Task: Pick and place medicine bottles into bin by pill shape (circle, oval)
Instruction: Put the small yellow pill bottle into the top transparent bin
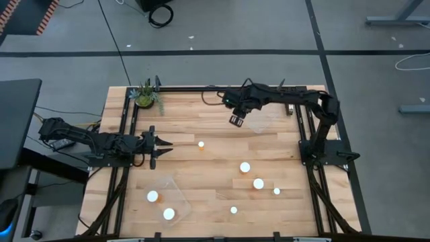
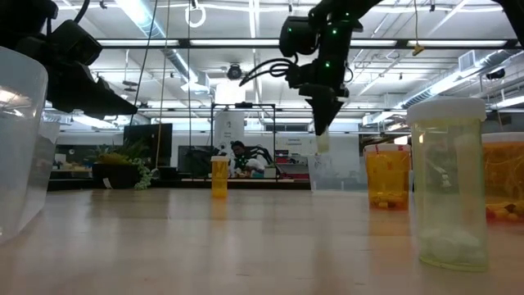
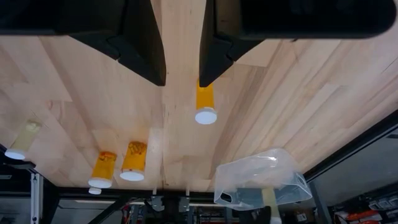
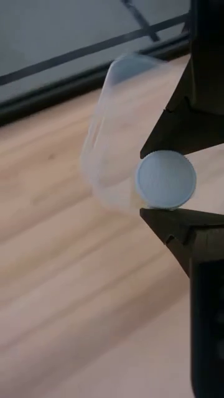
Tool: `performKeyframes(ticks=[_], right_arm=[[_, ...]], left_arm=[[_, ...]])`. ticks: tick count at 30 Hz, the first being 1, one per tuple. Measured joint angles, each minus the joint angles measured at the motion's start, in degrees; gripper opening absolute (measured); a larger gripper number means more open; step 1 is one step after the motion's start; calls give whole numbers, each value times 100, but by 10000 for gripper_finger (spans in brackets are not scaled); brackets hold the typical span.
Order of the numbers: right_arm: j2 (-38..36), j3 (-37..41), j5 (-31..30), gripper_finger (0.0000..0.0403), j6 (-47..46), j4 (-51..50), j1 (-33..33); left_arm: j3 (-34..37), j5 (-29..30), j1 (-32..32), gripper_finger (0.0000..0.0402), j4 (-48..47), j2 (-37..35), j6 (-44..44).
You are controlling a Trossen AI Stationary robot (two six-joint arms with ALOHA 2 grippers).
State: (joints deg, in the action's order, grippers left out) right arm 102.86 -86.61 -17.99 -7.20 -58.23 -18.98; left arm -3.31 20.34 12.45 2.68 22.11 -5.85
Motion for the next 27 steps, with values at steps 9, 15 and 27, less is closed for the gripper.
performKeyframes(ticks=[9, 15, 27], right_arm=[[-6, 0, -15, 138, -31, -16, -773], [-1, 299, 298, 138, -30, 388, -1309], [5, 1662, 915, 138, 172, 1898, -1807]], left_arm=[[0, 0, 0, 105, 2, 0, 2], [0, 0, 2, 105, 2, 0, 0], [0, 1, 0, 105, 4, 0, 0]])
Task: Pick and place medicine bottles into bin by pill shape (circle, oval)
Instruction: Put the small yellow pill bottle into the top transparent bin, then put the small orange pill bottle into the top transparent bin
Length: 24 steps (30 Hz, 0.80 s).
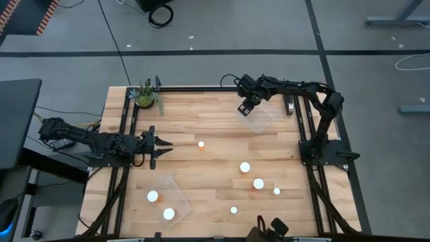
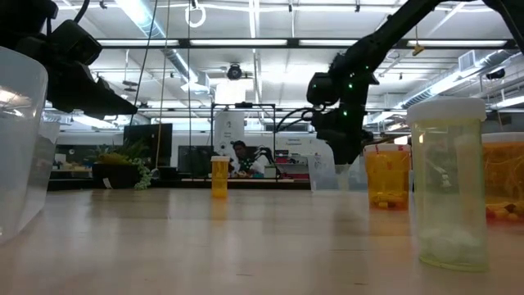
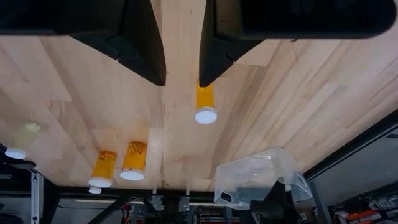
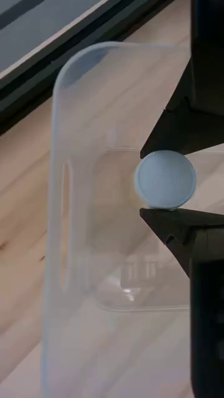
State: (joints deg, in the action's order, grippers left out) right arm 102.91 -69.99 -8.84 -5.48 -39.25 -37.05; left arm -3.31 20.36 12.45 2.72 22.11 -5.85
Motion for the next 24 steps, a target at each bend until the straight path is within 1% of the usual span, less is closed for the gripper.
performKeyframes(ticks=[6, 15, 20, 24], right_arm=[[-9, 86, -9, 144, 14, 133, -1], [-40, 67, -9, 189, 18, 136, 9], [-307, 67, -59, 206, -9, 44, 15], [-687, 65, -100, 211, -60, 25, 140]], left_arm=[[0, 0, 0, 105, 0, 2, 0], [0, 0, 0, 105, 0, 0, 0], [0, 0, 0, 105, 3, 2, 0], [0, 0, 0, 105, 3, 0, 0]])
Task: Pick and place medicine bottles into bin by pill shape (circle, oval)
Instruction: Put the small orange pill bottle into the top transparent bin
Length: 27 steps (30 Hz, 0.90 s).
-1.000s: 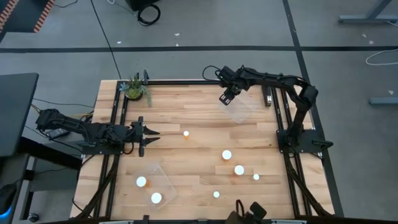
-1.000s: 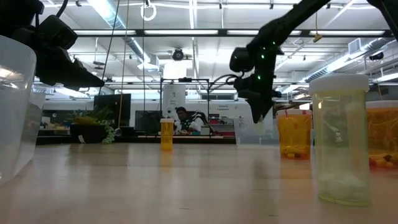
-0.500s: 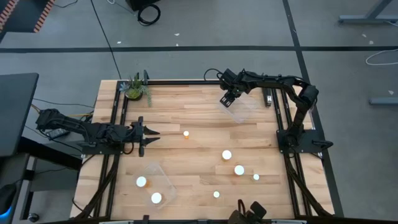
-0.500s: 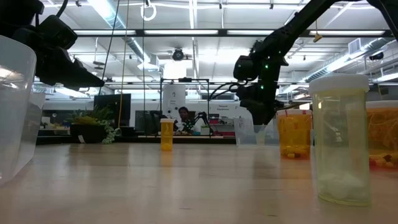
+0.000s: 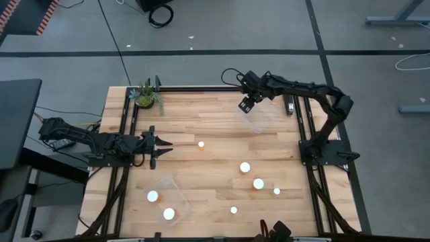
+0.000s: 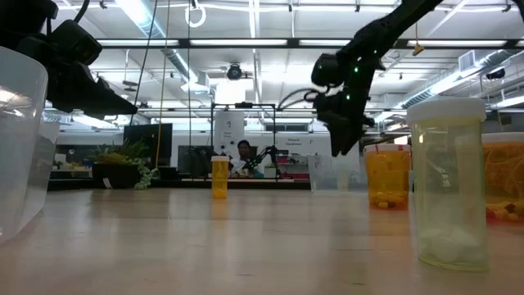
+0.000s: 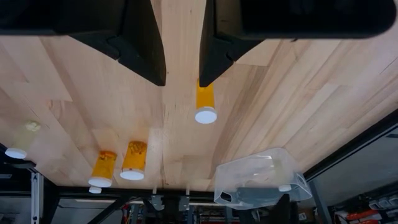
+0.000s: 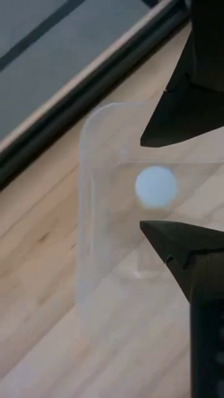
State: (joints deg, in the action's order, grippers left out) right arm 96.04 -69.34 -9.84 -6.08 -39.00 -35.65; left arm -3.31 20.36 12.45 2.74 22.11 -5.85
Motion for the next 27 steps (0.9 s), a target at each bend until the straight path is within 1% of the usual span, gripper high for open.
performKeyframes(ticks=[5, 9, 14, 17, 27], right_arm=[[-398, -2, -51, 211, 4, 133, 440], [-438, -4, -49, 212, 6, 332, 1000], [-309, -7, -40, 212, 68, 822, 1702], [-225, -8, -11, 212, 70, 1088, 2018], [374, -55, 179, 212, 35, 1993, 2834]], left_arm=[[0, 0, 0, 105, 1, 0, 0], [0, 0, 0, 105, 2, 0, 0], [0, 0, 0, 105, 2, 1, 0], [0, 6, 0, 105, 5, 0, 0], [-2, 63, -11, 105, 41, 0, 0]])
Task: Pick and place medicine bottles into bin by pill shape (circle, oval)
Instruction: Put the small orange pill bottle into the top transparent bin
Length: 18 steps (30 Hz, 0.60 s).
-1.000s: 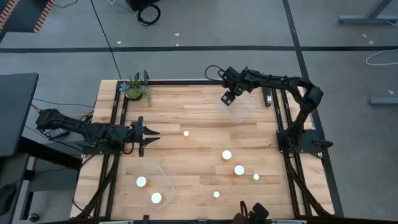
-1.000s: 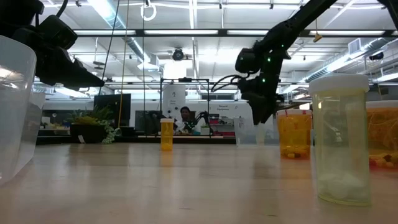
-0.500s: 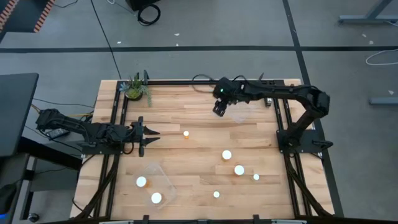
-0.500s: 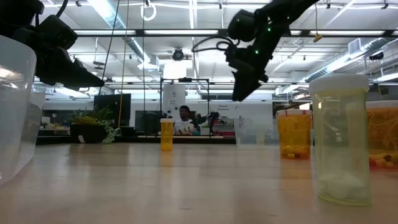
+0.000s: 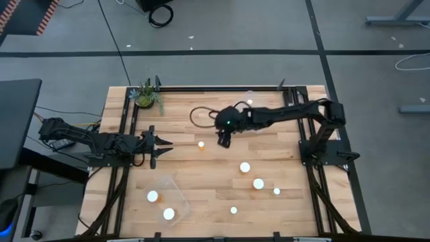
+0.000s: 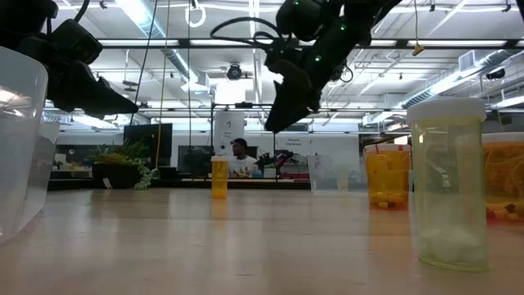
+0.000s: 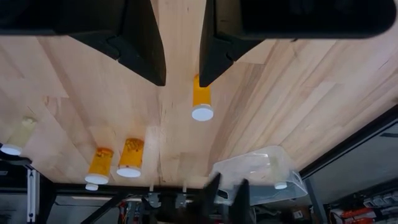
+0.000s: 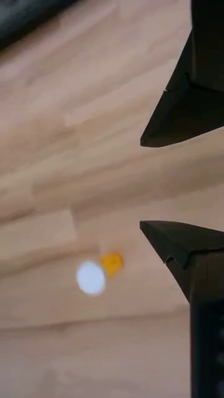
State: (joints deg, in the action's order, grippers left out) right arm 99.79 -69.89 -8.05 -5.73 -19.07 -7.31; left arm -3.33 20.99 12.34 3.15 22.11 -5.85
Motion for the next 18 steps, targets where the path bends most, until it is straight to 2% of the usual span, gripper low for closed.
performKeyframes(ticks=[6, 13, 18], right_arm=[[597, -599, 6, 211, 77, 57, 332], [1397, -1889, 21, 211, 557, -416, 658], [1796, -2297, 21, 211, 775, -634, 677]], left_arm=[[0, 0, 0, 105, -10, 2, 0], [0, 0, 0, 105, -47, 2, -11], [0, -2, 0, 105, -102, 2, -101]])
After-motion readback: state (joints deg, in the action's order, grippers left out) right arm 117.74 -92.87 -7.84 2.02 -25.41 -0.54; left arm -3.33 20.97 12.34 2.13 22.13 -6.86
